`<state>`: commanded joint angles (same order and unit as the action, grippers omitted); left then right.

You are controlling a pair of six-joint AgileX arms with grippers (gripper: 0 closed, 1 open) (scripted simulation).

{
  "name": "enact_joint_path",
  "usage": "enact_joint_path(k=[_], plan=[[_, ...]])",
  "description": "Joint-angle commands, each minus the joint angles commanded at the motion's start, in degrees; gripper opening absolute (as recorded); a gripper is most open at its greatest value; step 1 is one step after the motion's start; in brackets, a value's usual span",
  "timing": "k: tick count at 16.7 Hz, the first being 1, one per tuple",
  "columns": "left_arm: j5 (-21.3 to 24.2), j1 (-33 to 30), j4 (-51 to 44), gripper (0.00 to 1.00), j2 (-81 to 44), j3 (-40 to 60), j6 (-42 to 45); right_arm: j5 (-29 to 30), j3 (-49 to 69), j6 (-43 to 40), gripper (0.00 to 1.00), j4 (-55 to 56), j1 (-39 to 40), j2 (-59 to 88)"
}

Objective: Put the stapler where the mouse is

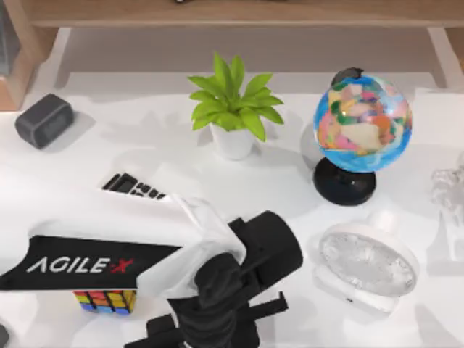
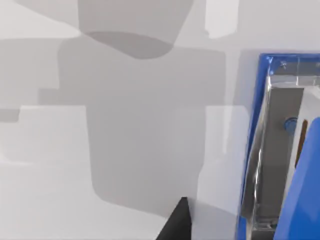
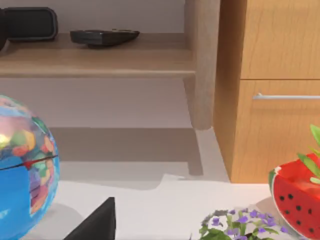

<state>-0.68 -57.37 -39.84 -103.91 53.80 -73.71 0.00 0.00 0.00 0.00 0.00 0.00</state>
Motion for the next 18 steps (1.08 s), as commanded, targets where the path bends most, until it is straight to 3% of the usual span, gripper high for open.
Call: enact_joint_path(k=[18], plan=[[0.04,0.12,-8.26,0.0,4.6,3.63,0.71,0.0,0.0,0.0,1.0,0.0,0.0,0.0]])
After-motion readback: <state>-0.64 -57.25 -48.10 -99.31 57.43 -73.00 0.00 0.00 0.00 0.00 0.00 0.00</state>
